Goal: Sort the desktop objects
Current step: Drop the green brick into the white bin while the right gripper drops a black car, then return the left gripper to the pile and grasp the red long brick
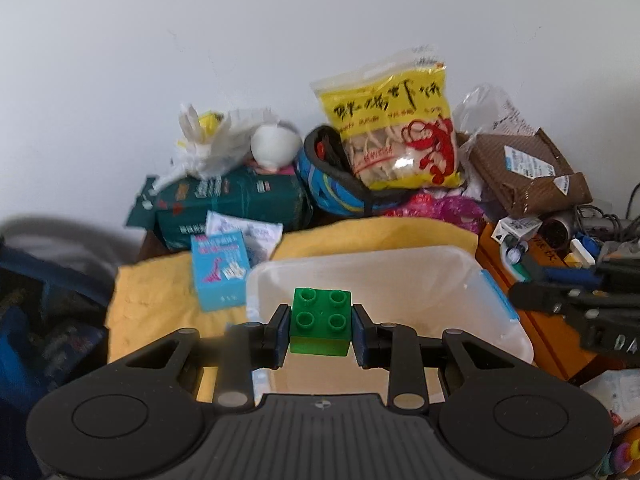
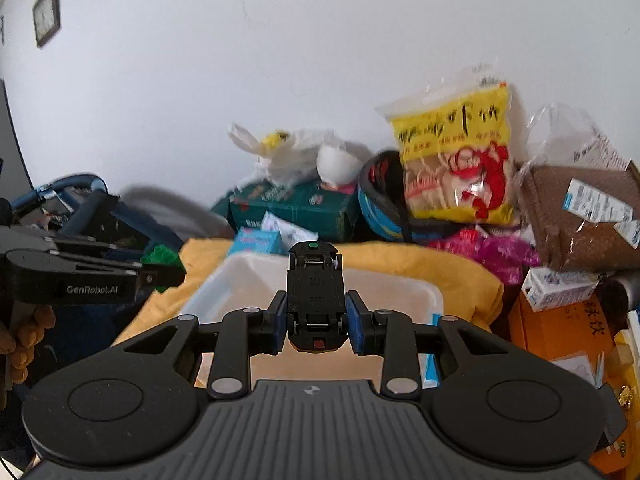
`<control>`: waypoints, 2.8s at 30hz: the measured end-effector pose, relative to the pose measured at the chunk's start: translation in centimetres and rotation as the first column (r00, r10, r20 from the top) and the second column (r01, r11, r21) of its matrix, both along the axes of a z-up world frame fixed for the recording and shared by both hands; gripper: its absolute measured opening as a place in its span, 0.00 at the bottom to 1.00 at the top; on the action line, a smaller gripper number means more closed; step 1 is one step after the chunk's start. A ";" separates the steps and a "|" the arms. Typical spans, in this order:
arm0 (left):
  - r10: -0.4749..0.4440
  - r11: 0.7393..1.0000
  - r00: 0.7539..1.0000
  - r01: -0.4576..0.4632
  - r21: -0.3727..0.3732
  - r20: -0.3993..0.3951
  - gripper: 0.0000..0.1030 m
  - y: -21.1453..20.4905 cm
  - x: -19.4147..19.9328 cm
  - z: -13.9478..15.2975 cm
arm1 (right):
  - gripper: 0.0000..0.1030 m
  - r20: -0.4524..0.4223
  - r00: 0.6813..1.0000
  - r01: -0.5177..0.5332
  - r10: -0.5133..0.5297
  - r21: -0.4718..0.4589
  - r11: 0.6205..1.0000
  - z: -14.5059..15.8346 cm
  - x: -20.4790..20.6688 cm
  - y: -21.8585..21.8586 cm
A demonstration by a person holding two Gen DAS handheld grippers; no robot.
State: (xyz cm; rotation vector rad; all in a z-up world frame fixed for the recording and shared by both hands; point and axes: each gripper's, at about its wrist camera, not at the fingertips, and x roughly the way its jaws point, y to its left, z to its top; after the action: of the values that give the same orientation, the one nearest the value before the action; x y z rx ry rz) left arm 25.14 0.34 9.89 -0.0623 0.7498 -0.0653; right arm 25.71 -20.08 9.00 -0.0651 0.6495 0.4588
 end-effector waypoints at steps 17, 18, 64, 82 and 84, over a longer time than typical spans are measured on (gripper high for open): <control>0.005 0.999 0.988 0.002 0.045 -0.156 0.41 -1.6 5.9 -5.8 | 0.34 -0.203 0.978 0.029 -0.049 -0.100 0.995 -5.8 6.0 0.6; 0.010 0.999 0.988 -0.002 0.052 -0.153 0.57 -1.7 6.0 -5.9 | 0.36 -0.203 0.978 0.026 -0.047 -0.105 0.994 -5.9 6.2 0.7; -0.061 0.993 0.995 0.068 0.097 -0.077 0.63 -1.9 -16.1 -19.3 | 0.63 -0.155 0.983 0.075 -0.103 -0.178 0.981 -18.8 -14.7 -1.3; -0.089 0.992 0.991 0.097 0.077 -0.101 0.45 -2.3 -15.1 -20.1 | 0.50 -0.150 0.984 0.064 -0.092 -0.185 0.981 -18.7 -14.7 -1.5; -0.091 0.992 0.990 0.099 0.073 -0.107 0.43 -2.4 -14.8 -20.2 | 0.50 -0.151 0.985 0.058 -0.086 -0.180 0.982 -18.6 -14.4 -1.2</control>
State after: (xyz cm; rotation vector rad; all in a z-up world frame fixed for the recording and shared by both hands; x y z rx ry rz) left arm 10.37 -2.06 -10.27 0.0454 0.8586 -0.1244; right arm 11.28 -21.30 -9.63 -0.1720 0.8450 0.3380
